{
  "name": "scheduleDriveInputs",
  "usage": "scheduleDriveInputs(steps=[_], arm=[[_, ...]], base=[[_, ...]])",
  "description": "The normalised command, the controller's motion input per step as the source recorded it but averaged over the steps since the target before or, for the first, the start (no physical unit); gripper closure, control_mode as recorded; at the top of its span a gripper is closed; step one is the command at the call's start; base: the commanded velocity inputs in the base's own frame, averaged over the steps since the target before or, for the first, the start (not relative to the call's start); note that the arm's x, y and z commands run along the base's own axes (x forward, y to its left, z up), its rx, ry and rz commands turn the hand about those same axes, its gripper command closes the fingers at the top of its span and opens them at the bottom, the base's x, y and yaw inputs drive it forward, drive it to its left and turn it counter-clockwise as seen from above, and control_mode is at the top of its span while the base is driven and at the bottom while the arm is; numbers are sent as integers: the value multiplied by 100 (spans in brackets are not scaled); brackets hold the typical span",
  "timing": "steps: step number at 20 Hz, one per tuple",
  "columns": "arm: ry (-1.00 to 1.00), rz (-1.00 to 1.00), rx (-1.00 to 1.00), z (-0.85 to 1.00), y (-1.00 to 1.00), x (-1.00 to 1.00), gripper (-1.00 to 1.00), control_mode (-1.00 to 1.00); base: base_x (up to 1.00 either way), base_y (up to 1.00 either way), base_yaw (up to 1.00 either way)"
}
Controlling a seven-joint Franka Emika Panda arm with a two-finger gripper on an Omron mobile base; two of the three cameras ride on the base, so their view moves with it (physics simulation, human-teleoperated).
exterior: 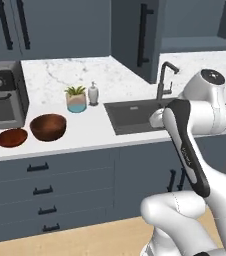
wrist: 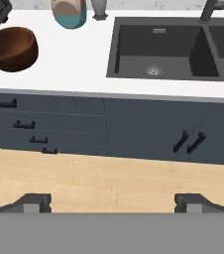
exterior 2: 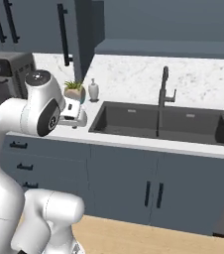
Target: Pick up the bowls on the counter and stack them on top of one another in the open cabinet. Place the smaller bowl on top of the larger bowl.
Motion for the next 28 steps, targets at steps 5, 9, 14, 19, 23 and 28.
scheduleDriveInputs(steps=[5, 9, 14, 19, 23, 28], arm=[[0, 0, 0, 0, 0, 0, -100, 100], [0, 0, 0, 0, 0, 0, -100, 100], [0, 0, 0, 0, 0, 0, -100, 100], [0, 0, 0, 0, 0, 0, -100, 100], [0, 0, 0, 0, 0, 0, -100, 100], [0, 0, 0, 0, 0, 0, -100, 100]], base=[[0, 100, 0], [19, 88, 0], [55, 50, -1], [77, 5, -6], [59, 32, -2], [52, 57, 0]])
